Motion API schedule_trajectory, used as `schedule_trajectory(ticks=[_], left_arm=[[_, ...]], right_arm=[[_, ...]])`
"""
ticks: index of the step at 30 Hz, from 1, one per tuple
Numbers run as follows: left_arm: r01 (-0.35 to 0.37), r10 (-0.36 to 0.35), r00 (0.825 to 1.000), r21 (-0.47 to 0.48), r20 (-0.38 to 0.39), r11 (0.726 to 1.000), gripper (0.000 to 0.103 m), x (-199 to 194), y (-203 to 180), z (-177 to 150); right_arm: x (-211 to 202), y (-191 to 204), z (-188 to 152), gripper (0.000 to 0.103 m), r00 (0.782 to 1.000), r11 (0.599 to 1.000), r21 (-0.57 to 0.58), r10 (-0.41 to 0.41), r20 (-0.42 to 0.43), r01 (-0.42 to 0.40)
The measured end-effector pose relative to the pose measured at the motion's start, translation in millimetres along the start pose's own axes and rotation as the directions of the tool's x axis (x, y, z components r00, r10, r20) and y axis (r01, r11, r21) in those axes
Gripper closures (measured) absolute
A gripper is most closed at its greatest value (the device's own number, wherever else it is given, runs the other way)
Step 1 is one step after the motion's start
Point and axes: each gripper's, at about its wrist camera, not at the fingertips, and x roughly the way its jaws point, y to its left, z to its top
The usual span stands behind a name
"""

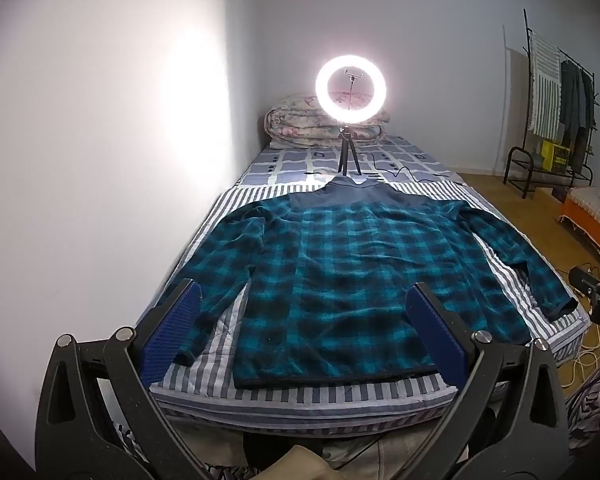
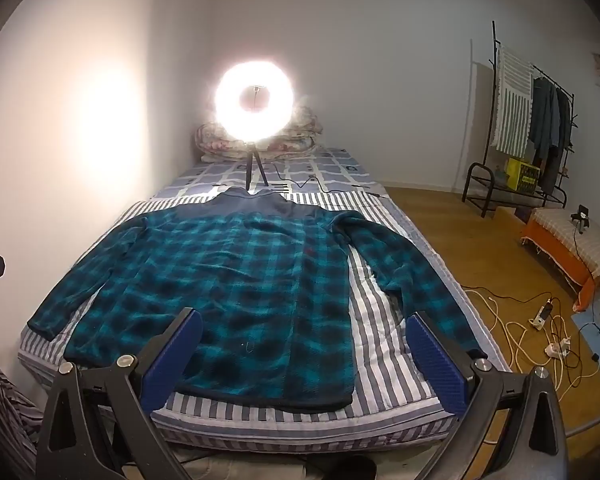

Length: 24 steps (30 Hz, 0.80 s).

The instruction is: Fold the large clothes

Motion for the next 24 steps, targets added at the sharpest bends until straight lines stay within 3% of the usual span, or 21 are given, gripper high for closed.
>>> schedule_trajectory(ticks=[24], left_arm=[[-0.002, 0.002, 1.000, -0.002, 0.000, 1.000, 0.000, -1.1, 0.6, 1.4]], right_arm=[[-0.5, 1.5, 1.9, 0.000, 1.000, 1.000, 0.004, 0.004, -0.002, -0.004]])
